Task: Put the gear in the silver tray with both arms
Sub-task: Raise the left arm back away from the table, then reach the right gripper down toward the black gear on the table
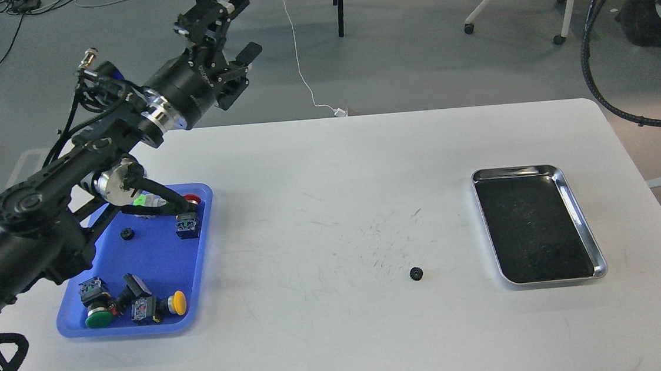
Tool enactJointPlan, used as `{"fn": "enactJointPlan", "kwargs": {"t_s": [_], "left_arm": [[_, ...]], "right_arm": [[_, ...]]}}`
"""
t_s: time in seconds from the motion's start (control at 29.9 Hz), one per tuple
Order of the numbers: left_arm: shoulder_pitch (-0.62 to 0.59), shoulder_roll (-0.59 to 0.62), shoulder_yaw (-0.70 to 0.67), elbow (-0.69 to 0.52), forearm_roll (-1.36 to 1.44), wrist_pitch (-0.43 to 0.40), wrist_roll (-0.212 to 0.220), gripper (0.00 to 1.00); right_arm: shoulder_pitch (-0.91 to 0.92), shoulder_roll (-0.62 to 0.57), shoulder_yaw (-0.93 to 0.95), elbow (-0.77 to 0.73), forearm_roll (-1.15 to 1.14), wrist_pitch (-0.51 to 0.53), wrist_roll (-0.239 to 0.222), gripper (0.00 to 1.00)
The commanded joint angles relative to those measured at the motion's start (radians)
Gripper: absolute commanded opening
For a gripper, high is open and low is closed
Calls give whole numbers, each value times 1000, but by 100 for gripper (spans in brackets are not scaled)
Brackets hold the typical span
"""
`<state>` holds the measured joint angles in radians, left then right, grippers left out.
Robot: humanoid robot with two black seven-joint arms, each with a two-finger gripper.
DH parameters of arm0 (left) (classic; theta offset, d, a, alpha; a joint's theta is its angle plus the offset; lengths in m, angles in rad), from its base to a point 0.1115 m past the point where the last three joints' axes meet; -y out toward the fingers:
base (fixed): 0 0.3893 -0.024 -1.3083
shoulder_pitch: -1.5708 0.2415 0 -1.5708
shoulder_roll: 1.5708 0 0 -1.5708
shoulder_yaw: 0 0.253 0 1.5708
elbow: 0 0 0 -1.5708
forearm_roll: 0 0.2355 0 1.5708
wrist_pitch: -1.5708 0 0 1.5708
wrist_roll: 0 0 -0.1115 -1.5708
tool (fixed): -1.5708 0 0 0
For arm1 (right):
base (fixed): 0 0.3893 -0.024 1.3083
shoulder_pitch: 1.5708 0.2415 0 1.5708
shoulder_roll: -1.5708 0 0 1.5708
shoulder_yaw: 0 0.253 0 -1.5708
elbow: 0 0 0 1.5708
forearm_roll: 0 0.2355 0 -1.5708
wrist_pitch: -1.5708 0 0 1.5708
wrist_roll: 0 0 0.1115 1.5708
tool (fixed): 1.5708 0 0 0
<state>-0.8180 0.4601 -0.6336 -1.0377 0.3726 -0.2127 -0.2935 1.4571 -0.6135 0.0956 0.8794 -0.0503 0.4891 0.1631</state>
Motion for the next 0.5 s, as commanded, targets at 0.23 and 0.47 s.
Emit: {"fn": "enactJointPlan", "kwargs": {"t_s": [0.23,0.47], "left_arm": [[37,98,-43,100,-236,4,-19,98],[48,104,-46,117,-259,1,-110,98]], "right_arm": [[146,112,-327,154,-322,0,7,99],[229,271,-514,197,-569,0,64,99]]}}
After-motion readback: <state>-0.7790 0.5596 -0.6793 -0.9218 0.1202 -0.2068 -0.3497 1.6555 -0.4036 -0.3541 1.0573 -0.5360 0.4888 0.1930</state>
